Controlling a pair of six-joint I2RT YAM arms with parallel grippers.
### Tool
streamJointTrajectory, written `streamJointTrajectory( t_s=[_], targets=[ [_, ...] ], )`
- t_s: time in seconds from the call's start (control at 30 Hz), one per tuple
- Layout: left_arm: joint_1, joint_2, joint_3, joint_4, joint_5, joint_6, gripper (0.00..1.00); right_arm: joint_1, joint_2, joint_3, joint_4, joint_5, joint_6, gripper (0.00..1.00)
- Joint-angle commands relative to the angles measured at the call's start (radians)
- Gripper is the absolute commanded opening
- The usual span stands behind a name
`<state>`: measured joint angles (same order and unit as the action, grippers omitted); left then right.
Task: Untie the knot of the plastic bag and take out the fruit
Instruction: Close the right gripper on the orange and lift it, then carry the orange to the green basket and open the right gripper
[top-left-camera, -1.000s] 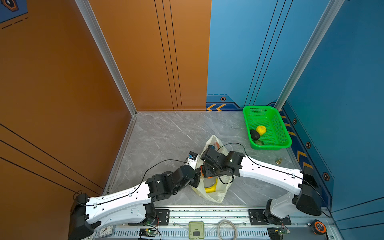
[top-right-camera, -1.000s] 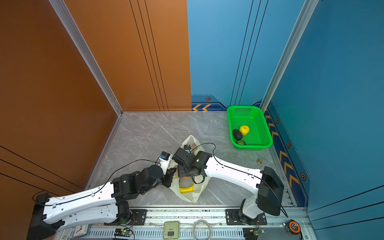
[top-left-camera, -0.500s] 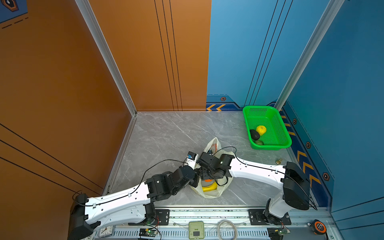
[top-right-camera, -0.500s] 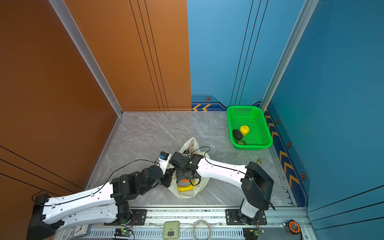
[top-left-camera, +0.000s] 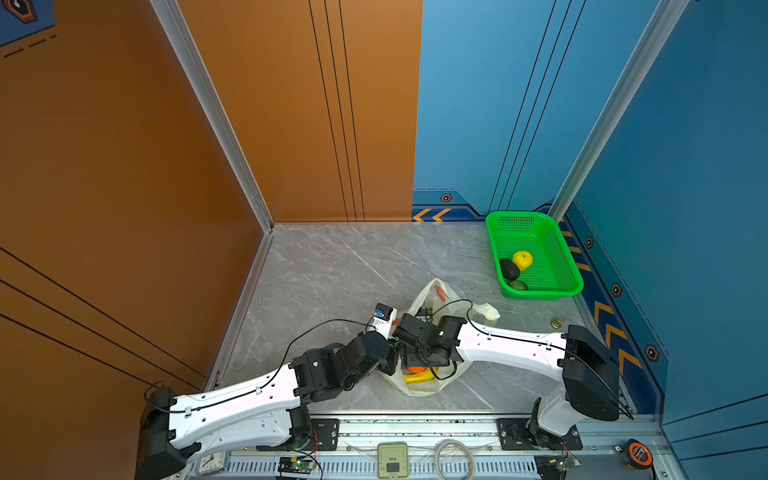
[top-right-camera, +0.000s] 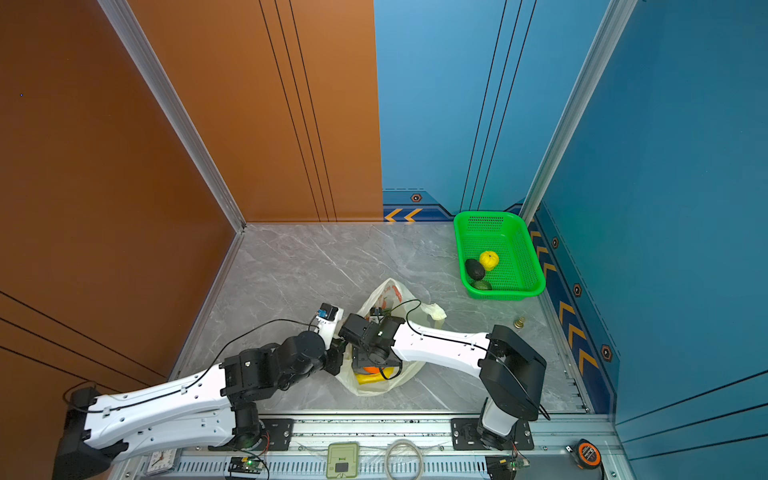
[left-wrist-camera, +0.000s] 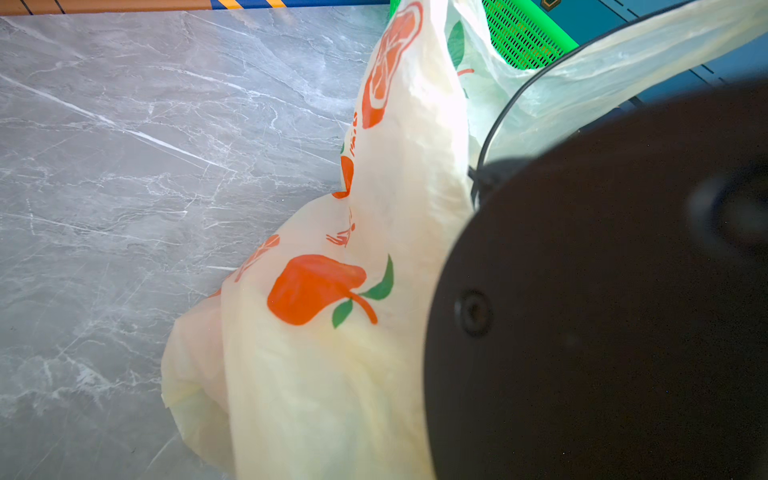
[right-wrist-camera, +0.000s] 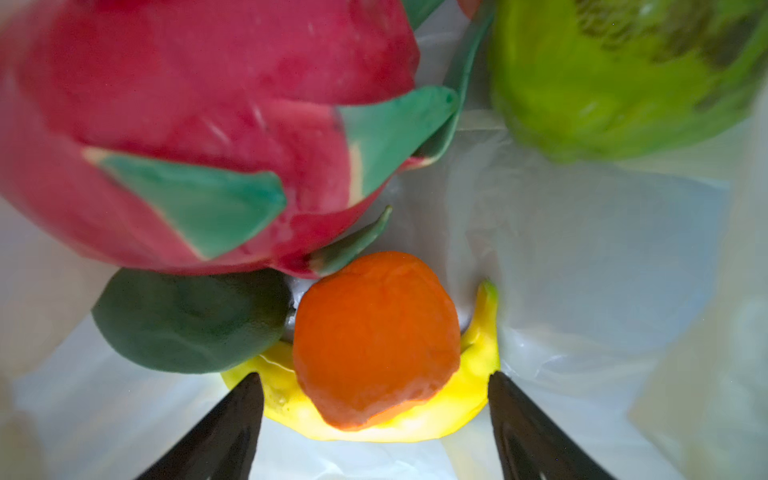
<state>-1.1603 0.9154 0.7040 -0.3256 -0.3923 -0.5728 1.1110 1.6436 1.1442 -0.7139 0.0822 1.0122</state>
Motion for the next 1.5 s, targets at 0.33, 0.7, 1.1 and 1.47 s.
streamJointTrajectory(
  t_s=[0.33, 0.7, 1.1, 1.47],
  targets=[
    [-0.019, -0.017, -0.001, -0.006, -0.004, -0.002, 0.00, -0.030, 0.087, -0.011, 0.075, 0.008, -0.024, 0.72],
    [-0.023, -0.032, -0.003, -0.024, -0.021, -0.003, 0.00, 0.001, -0.064, -0.036, 0.015, 0.053, 0.005, 0.40],
    [-0.023, -0.034, -0.001, -0.034, -0.033, 0.009, 0.00, 0.025, -0.267, 0.105, -0.194, 0.098, -0.012, 0.38],
    [-0.022, -0.038, 0.000, -0.035, -0.042, 0.011, 0.00, -0.054, -0.334, 0.341, -0.326, 0.112, -0.098, 0.37]
  ],
)
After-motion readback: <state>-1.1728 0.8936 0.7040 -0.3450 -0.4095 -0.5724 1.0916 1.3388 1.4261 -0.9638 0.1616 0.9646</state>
